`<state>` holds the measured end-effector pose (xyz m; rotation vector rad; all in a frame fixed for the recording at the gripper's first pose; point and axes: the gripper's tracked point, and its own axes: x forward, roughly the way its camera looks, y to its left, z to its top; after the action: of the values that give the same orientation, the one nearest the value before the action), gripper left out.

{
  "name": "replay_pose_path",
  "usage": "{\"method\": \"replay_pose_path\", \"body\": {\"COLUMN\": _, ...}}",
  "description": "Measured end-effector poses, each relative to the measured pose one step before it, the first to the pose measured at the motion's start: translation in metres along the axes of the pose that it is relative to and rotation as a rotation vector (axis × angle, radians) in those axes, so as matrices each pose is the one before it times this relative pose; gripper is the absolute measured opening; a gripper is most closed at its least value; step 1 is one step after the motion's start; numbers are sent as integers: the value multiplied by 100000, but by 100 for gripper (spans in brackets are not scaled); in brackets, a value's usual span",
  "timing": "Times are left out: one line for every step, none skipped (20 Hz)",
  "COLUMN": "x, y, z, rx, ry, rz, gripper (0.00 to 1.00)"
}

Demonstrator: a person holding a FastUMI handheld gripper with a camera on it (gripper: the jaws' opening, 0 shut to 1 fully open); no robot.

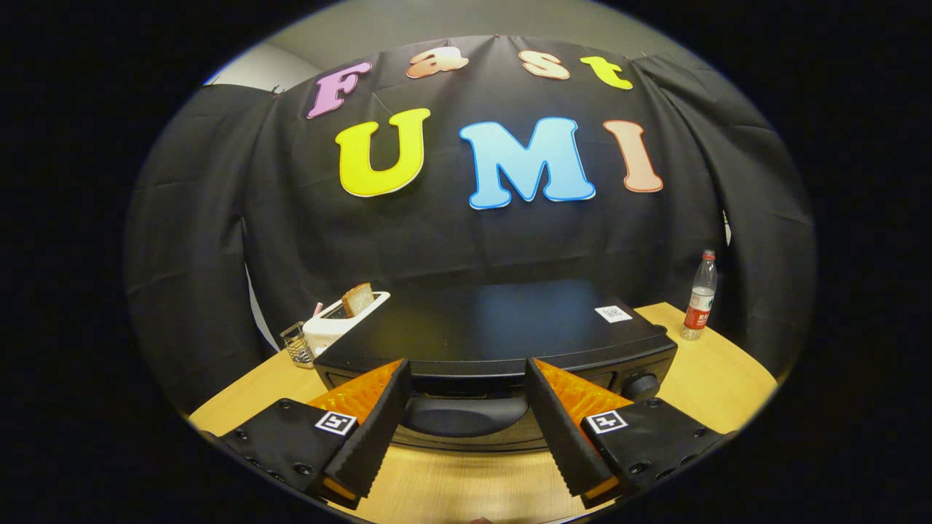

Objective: Open the toaster oven, put the food inside, and close the toaster oven door.

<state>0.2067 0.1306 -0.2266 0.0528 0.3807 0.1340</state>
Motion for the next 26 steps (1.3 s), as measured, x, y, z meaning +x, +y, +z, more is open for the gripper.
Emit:
{"method": "replay_pose_path", "body": {"x": -169, "y": -133, "z": -96, "rx": -143, "ry": 78, "rz": -1731, "gripper": 98}}
{"method": "replay_pose_path", "body": {"x": 76, "y": 277, "z": 433, "rx": -649, "ry": -1979, "rz": 123, "gripper": 98}}
{"method": "replay_pose_path", "body": {"x": 241, "y": 562, "z": -470, "rx": -632, "ry": 850, "rz": 1176, "gripper": 98}}
{"method": "replay_pose_path", "body": {"x": -87, "y": 10, "z": -4, "rx": -2872, "ry": -1569, "rz": -574, "gripper": 98}}
{"method": "replay_pose_path", "body": {"x": 107, "y": 5, "z": -263, "rx": -2237, "ry": 738, "rz": -558, "gripper": 99}}
{"method": "replay_pose_path", "body": {"x": -145, "y": -33, "z": -1, "rx": -1708, "ry": -825, "rz": -556, "gripper": 98}}
{"method": "replay_pose_path", "body": {"x": -22, "y": -2, "z": -113, "rx": -489, "ry": 111, "rz": -325, "gripper": 98}}
{"method": "replay_pose_path", "body": {"x": 127, "y": -78, "z": -92, "rx": -191, "ry": -689, "rz": -140, "gripper": 98}}
{"method": "replay_pose_path", "body": {"x": -21, "y": -47, "z": -23, "rx": -64, "ry": -493, "rz": 35, "gripper": 98}}
{"method": "replay_pose_path", "body": {"x": 8, "y": 59, "z": -9, "rx": -591, "ry": -956, "rz": 5, "gripper": 99}}
{"method": "replay_pose_path", "body": {"x": -103, "y": 97, "z": -3, "rx": -716, "ry": -676, "rz": 65, "gripper": 99}}
{"method": "replay_pose_path", "body": {"x": -261, "y": -44, "z": -140, "rx": -571, "ry": -1091, "rz": 141, "gripper": 99}}
{"method": "replay_pose_path", "body": {"x": -416, "y": 39, "z": -98, "rx": -159, "ry": -653, "rz": 144, "gripper": 99}}
{"method": "replay_pose_path", "body": {"x": -330, "y": 10, "z": -275, "rx": 1, "ry": -558, "rz": 9, "gripper": 98}}
{"method": "replay_pose_path", "body": {"x": -497, "y": 63, "z": -286, "rx": -262, "ry": 76, "rz": -66, "gripper": 99}}
{"method": "replay_pose_path", "body": {"x": -542, "y": 69, "z": -286, "rx": -595, "ry": 131, "rz": -105, "gripper": 98}}
{"method": "replay_pose_path", "body": {"x": -570, "y": 80, "z": -310, "rx": -446, "ry": 416, "rz": -99, "gripper": 98}}
{"method": "replay_pose_path", "body": {"x": -433, "y": 21, "z": -313, "rx": -126, "ry": 460, "rz": -156, "gripper": 98}}
{"method": "replay_pose_path", "body": {"x": -442, "y": 26, "z": -269, "rx": 361, "ry": 546, "rz": -177, "gripper": 98}}
{"method": "replay_pose_path", "body": {"x": -438, "y": 81, "z": -348, "rx": 284, "ry": 737, "rz": -236, "gripper": 98}}
{"method": "replay_pose_path", "body": {"x": -426, "y": 54, "z": -284, "rx": 225, "ry": 683, "rz": -252, "gripper": 98}}
{"method": "replay_pose_path", "body": {"x": -327, "y": 36, "z": -336, "rx": 51, "ry": 665, "rz": -193, "gripper": 98}}
{"method": "replay_pose_path", "body": {"x": -295, "y": -2, "z": -201, "rx": 13, "ry": 597, "rz": -69, "gripper": 98}}
{"method": "replay_pose_path", "body": {"x": -297, "y": 82, "z": -348, "rx": 132, "ry": 737, "rz": -39, "gripper": 98}}
{"method": "replay_pose_path", "body": {"x": -313, "y": 15, "z": -276, "rx": 146, "ry": 762, "rz": 10, "gripper": 98}}
{"method": "replay_pose_path", "body": {"x": -301, "y": 64, "z": -388, "rx": 80, "ry": 824, "rz": -19, "gripper": 98}}
